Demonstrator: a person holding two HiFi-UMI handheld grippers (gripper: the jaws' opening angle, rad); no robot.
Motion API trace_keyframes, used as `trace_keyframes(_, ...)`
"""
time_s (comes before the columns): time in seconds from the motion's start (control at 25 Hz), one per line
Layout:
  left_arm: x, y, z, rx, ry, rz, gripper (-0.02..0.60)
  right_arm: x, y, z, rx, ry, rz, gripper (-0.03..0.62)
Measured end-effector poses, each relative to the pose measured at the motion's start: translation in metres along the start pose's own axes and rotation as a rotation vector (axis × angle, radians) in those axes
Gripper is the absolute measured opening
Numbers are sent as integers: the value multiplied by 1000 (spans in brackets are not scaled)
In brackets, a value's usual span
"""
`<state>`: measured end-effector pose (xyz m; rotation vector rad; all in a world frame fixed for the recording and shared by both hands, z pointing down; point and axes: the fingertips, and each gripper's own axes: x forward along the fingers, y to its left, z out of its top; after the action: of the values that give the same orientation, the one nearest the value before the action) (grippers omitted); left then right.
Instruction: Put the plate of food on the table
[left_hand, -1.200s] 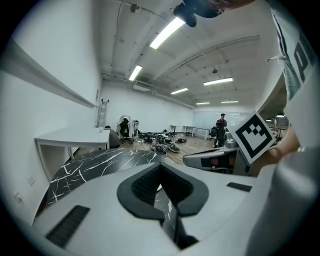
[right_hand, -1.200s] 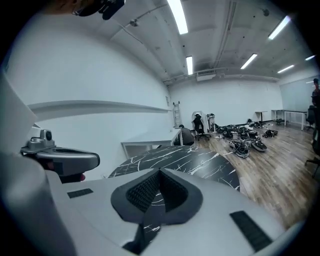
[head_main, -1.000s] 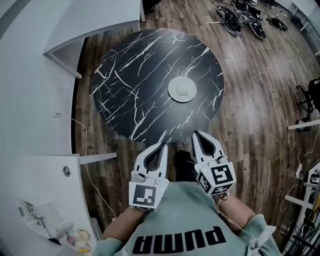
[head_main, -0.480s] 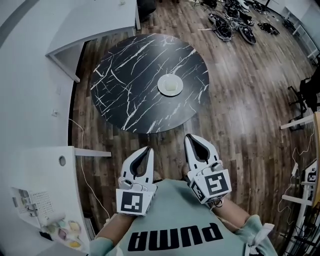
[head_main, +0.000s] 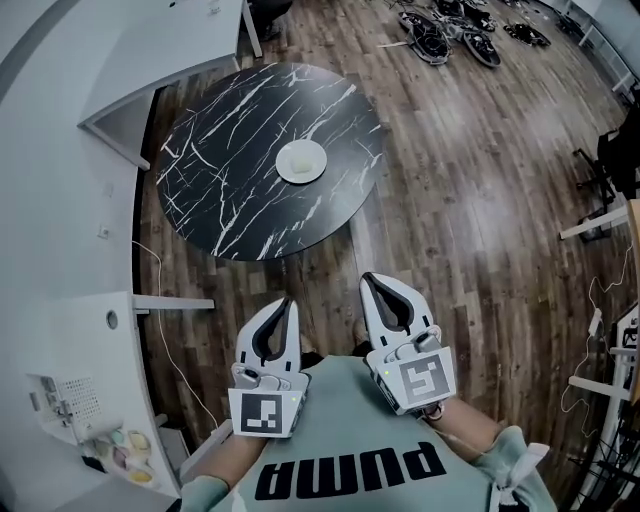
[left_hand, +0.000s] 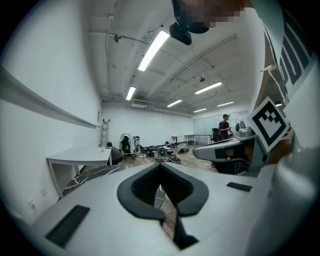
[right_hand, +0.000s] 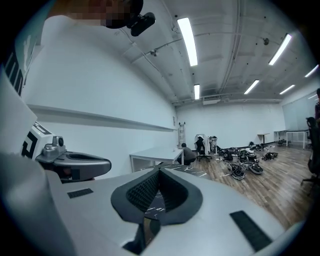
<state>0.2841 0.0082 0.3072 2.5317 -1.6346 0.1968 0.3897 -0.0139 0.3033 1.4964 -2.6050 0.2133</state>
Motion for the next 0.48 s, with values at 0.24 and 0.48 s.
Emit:
trace_keyframes(0.24, -1, -17, -10, 1, 36, 34, 6, -16, -18, -10, 0, 4, -6, 8)
trace_keyframes(0.48, -6, -14, -12, 5, 21, 63, 6, -20, -16, -12, 7, 5, -14, 6)
